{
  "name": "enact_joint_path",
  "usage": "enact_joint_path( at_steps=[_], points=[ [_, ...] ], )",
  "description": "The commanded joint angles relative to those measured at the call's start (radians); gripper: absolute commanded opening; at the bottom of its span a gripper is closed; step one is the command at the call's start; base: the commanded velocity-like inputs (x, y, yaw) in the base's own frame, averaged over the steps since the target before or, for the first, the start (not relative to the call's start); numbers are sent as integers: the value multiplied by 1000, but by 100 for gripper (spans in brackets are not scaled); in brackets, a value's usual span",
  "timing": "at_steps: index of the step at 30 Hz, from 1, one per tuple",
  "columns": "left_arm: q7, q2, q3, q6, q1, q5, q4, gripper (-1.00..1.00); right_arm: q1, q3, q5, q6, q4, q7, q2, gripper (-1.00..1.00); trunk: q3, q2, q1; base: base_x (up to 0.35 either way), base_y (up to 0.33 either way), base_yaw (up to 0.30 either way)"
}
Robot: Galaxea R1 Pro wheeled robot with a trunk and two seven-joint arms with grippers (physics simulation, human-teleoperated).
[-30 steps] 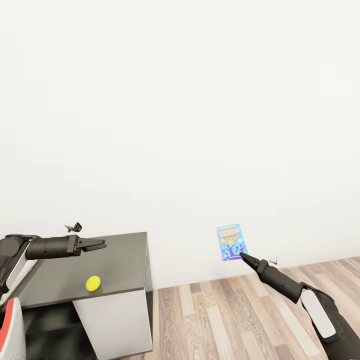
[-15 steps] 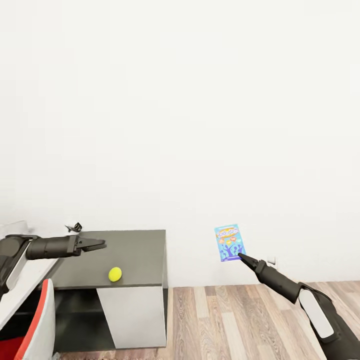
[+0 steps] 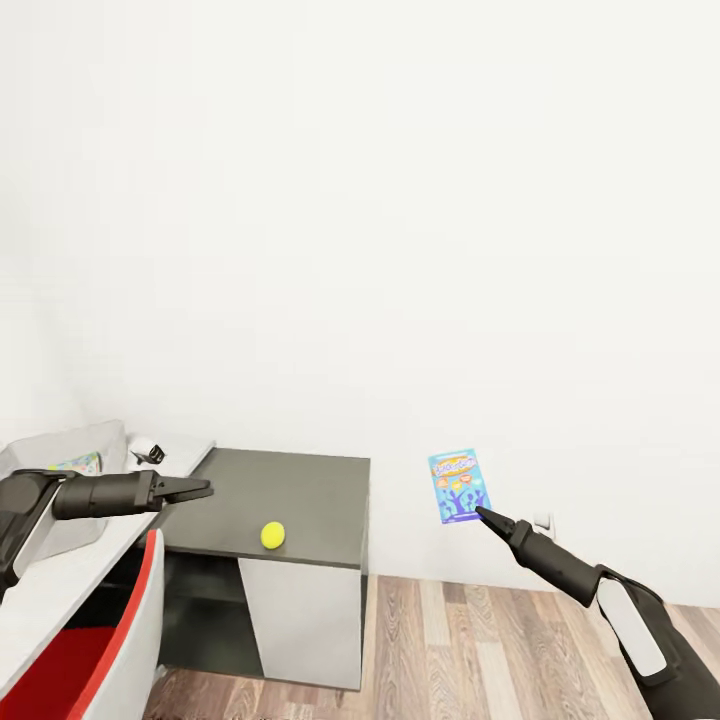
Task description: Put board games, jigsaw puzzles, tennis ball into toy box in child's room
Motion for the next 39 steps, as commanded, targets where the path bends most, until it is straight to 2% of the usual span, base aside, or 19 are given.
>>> enact_joint_path(
  at_steps=[1,20,39],
  points=[
    [-4,0,-1,11,-1,0,0,100,0,-1,-8,8,0,1,0,-100,-1,-1,0,0,0,261],
    [-4,0,-1,11,-1,0,0,100,0,-3,-9,8,-2,8,0,-100,-1,-1,0,0,0,39],
    [-4,0,-1,10,-1,0,0,100,0,-1,-9,7,-2,7,0,-100,0,-1,0,0,0,276]
  ],
)
